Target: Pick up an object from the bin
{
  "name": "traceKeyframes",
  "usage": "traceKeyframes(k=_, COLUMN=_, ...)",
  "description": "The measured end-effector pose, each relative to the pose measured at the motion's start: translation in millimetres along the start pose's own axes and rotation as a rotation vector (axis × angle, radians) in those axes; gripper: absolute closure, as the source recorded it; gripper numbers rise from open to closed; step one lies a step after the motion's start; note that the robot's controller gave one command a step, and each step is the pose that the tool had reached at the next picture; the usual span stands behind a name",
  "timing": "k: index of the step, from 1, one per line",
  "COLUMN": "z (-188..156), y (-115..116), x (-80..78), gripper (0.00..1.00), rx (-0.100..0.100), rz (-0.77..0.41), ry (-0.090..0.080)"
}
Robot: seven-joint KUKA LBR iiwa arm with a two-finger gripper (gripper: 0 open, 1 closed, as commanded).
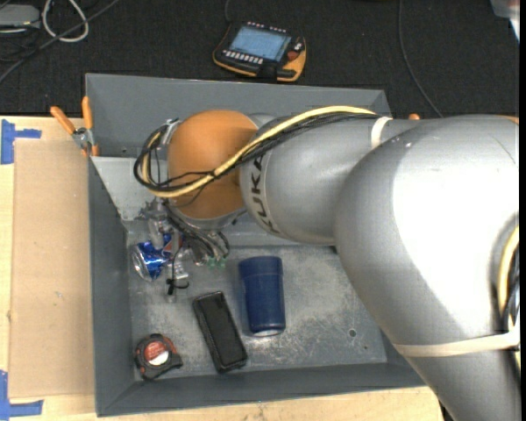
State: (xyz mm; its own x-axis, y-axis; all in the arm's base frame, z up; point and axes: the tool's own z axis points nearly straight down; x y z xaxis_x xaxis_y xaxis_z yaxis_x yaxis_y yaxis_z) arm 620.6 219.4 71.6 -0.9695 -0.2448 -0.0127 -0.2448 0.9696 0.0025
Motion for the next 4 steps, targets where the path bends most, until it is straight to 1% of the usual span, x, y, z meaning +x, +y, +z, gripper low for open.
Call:
traceKeyframes(k=1, z=-1.2, y=-10.4, x=-1.4, gripper=0.00, rx=-0.002, rz=0.136, ry=0.005)
traceKeyframes(k=2, z=-0.9, y=-1.4, x=-1.2, gripper=0.00, rx=-0.001, rz=0.013, ry=-0.002)
traceKeyframes(k=3, z=-5.8, y=-9.4, x=-5.2, gripper=1.00, rx=-0.006, rz=0.132, ry=-0.008)
traceKeyframes(k=4, z=-5.9, y=-9.6, x=-5.2, gripper=1.00, rx=-0.006, rz=0.134, ry=-0.008)
